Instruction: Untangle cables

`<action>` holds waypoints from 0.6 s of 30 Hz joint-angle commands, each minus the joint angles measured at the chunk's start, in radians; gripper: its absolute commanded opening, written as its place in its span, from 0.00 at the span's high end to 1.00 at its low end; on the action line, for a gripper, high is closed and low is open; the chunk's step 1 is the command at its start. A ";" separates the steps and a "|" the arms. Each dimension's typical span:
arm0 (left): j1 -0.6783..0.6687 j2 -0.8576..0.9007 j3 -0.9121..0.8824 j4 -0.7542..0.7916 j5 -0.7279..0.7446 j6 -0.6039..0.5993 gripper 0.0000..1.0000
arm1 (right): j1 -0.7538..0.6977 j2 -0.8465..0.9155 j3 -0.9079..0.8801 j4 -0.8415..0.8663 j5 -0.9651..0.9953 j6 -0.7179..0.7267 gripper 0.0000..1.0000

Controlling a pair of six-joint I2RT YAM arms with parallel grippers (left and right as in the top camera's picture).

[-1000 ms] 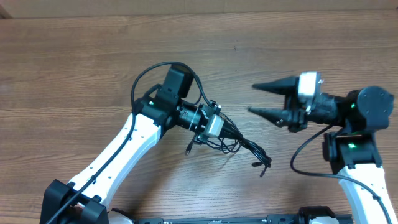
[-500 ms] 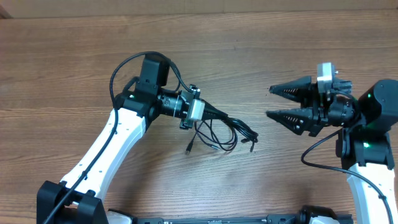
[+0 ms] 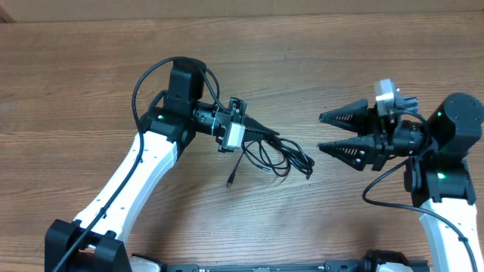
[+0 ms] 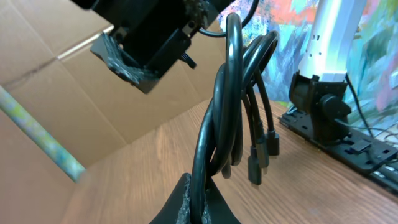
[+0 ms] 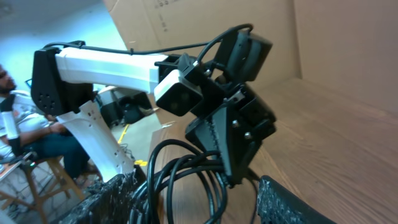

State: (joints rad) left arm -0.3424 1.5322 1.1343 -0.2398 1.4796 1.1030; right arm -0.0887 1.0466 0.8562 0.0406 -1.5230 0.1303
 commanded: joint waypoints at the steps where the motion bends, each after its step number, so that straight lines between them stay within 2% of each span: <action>1: -0.003 0.001 0.013 0.026 0.044 0.011 0.96 | 0.026 -0.002 0.004 0.001 -0.023 0.000 0.37; 13: -0.012 0.001 0.013 0.095 0.051 0.011 0.96 | 0.166 0.068 -0.014 0.001 -0.023 0.000 0.41; 18: -0.012 0.001 0.013 0.095 0.051 0.008 0.95 | 0.185 0.117 -0.014 0.002 -0.023 -0.004 0.51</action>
State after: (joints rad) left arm -0.3470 1.5322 1.1343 -0.1486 1.5002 1.1030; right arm 0.0898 1.1461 0.8562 0.0410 -1.5288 0.1287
